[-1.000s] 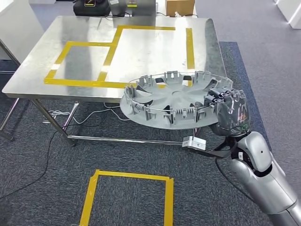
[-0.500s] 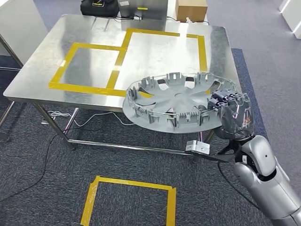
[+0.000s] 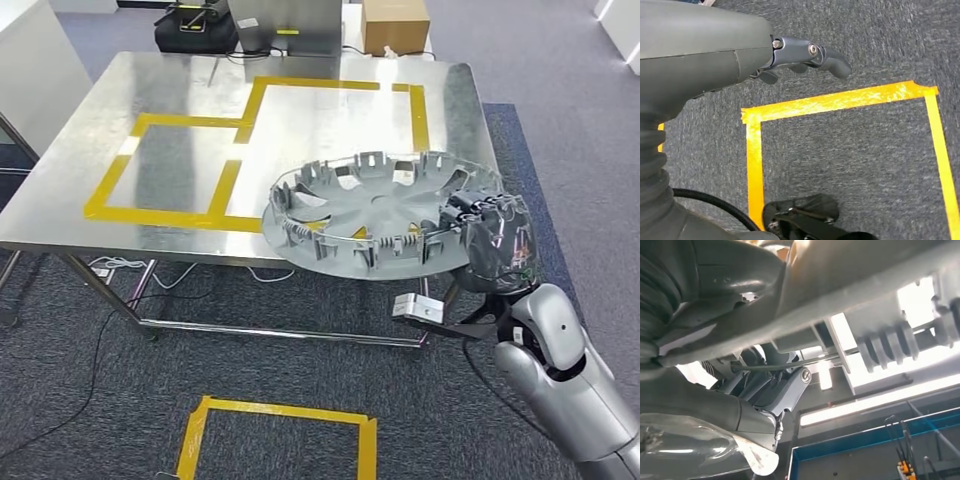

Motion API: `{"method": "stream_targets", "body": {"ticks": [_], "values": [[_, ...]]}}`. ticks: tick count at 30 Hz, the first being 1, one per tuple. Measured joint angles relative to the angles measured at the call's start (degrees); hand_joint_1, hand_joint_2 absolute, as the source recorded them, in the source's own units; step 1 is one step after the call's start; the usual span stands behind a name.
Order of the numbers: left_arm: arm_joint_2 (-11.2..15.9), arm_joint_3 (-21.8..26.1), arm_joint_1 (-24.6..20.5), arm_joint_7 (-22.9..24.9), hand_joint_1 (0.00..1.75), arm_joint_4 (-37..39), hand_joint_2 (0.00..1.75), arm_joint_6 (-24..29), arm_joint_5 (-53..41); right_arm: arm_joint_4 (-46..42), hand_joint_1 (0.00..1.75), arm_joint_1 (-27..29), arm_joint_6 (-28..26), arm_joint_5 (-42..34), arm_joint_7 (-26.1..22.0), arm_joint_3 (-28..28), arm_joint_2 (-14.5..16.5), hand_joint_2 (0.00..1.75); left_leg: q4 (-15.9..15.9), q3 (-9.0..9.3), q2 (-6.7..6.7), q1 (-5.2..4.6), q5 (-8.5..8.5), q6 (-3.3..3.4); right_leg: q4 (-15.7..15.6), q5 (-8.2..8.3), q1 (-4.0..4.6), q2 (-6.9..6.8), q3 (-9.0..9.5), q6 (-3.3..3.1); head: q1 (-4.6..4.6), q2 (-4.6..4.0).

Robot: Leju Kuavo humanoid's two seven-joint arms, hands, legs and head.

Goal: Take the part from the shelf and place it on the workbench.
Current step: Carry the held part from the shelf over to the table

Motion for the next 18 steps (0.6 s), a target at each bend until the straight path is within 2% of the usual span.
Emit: {"method": "stream_targets", "body": {"ticks": [1,3,4,5,7,9,11,13,14,15,16,18], "values": [[0.02,-0.01,0.03,0.02,0.00,0.00,1.75,0.00,0.00,0.01,1.75,0.07,0.07,0.03,0.00,0.07,0.00,1.75,-1.94,0.04,0.03,0.11,1.76,-0.06,0.00,-0.54,-0.06,0.03,0.73,0.14,-0.01,0.00],[0.08,-0.02,0.09,0.08,0.00,0.01,1.75,0.00,0.00,0.02,1.75,0.09,0.20,0.08,0.00,0.19,0.00,1.75,-8.85,1.55,0.15,0.17,7.17,0.04,0.02,-1.67,-0.16,0.03,2.22,0.61,0.01,0.00],[0.10,-0.03,0.10,0.11,0.00,0.01,1.75,0.00,0.01,0.03,1.75,0.04,0.23,0.11,0.01,0.21,0.00,1.75,-11.99,2.27,0.25,0.08,8.73,0.23,0.02,-2.18,-0.15,0.04,2.69,0.98,-0.04,0.00],[0.12,-0.05,0.12,0.17,0.00,0.02,1.75,-0.01,0.01,0.04,1.75,-0.03,0.26,0.13,0.01,0.23,0.00,1.75,-13.71,2.69,0.32,-0.08,9.64,0.59,0.00,-2.60,-0.13,0.04,2.95,1.40,-0.06,0.00],[0.13,-0.10,0.14,0.27,0.00,0.04,1.75,-0.03,0.02,0.04,1.75,-0.10,0.28,0.16,0.02,0.25,-0.01,1.75,-14.62,2.97,0.36,-0.34,9.26,1.55,0.09,-2.95,-0.11,0.03,3.21,2.32,-0.09,0.00],[0.15,-0.18,0.13,0.30,0.00,0.04,1.75,-0.04,0.02,0.02,1.75,-0.09,0.29,0.16,0.02,0.24,-0.08,1.75,-14.85,3.51,0.23,-0.18,9.30,2.38,1.65,-2.97,-0.20,-0.03,2.32,2.96,0.12,0.00],[0.15,-0.24,0.00,0.30,0.00,0.04,1.75,-0.02,0.02,0.01,1.75,-0.14,0.28,0.14,0.05,0.20,-0.14,1.75,-15.17,4.07,0.12,0.03,8.98,2.97,6.89,-3.97,-0.24,-0.02,-1.16,3.35,0.46,0.00],[0.12,-0.28,-0.04,0.30,0.00,0.04,1.75,-0.01,0.02,0.01,1.75,-0.09,0.28,0.09,0.13,0.15,-0.15,1.75,-15.19,4.45,0.09,-0.02,8.36,3.36,14.32,-6.63,-0.23,0.01,-6.28,3.56,0.75,0.00],[0.10,-0.29,0.02,0.30,0.00,0.04,1.75,-0.01,0.02,0.01,1.75,0.04,0.29,0.08,0.19,0.13,-0.15,1.75,-15.19,4.80,0.06,-0.05,7.98,3.43,16.83,-7.48,-0.23,0.00,-8.47,3.61,0.82,0.00],[0.10,-0.30,0.09,0.30,0.00,0.04,1.75,-0.01,0.02,0.01,1.75,0.23,0.31,0.09,0.24,0.13,-0.16,1.75,-15.19,5.28,0.02,-0.09,7.55,3.44,17.65,-7.24,-0.22,0.00,-9.87,3.61,0.87,0.00],[0.10,-0.30,0.16,0.30,0.00,0.04,1.75,-0.01,0.04,0.01,1.75,0.43,0.32,0.09,0.27,0.12,-0.18,1.75,-15.19,5.89,-0.05,-0.12,7.10,3.41,16.58,-5.72,-0.22,0.00,-10.25,3.55,0.90,0.00],[0.09,-0.31,0.23,0.30,0.00,0.04,1.75,-0.01,0.06,0.01,1.75,0.76,0.34,0.10,0.27,0.11,-0.27,1.75,-15.24,7.24,-0.16,-0.13,6.06,3.17,9.67,-0.07,-0.17,-0.01,-8.45,3.17,0.93,0.00]]}}
